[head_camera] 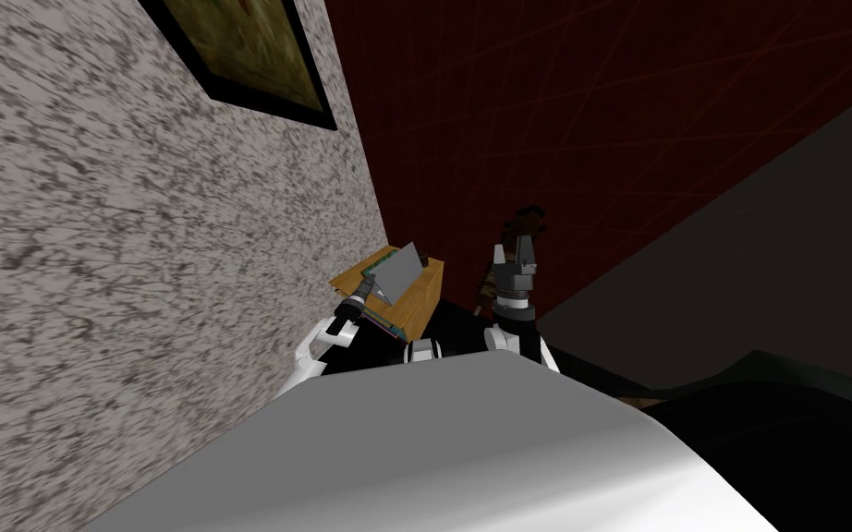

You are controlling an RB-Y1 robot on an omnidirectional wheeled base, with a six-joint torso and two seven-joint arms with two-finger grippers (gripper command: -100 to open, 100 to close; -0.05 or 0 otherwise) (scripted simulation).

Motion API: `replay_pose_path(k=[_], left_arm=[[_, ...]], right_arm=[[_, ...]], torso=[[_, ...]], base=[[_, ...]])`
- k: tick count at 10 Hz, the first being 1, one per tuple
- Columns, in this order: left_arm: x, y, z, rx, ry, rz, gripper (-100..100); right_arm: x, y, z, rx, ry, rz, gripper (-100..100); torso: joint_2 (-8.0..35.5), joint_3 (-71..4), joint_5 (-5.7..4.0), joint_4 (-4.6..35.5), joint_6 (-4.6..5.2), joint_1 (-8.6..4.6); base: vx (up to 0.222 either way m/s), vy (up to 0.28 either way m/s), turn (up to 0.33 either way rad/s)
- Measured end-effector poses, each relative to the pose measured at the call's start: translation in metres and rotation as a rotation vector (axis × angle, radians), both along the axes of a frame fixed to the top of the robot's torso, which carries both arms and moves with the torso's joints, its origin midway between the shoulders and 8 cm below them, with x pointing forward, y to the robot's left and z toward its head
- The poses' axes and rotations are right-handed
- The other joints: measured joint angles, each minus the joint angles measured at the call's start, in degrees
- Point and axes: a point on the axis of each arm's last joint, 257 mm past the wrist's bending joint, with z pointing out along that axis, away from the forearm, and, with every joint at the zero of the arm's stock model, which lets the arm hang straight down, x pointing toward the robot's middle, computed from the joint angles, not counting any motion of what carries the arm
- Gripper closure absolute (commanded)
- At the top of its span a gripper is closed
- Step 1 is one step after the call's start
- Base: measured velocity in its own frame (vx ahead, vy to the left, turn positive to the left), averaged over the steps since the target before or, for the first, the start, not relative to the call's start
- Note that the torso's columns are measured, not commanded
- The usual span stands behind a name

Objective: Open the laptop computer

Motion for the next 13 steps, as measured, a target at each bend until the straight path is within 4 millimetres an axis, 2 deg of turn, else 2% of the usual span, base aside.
replay_pose_path(k=[4, 6, 13], left_arm=[[0.006, -0.001, -0.004, -0.072, 0.06, 0.022, 100], [0.009, -0.004, -0.014, -0.147, 0.107, 0.037, 100], [0.016, -0.023, -0.044, -0.394, 0.261, 0.083, 100]], right_arm=[[0.0, 0.0, 0.0, 0.0, 0.0, 0.0, 0], [0.0, 0.0, 0.0, 0.0, 0.0, 0.0, 0], [0.0, 0.0, 0.0, 0.0, 0.0, 0.0, 0]], torso=[[0.11, 0.07, -0.1, 0.06, -0.06, -0.24], [-0.09, -0.05, 0.03, -0.01, -0.02, 0.16], [0.03, 0.02, -0.07, 0.04, 0.01, -0.14]], base=[[-0.009, 0.078, -0.04], [0.022, 0.158, -0.098], [0.009, 0.11, -0.067]])
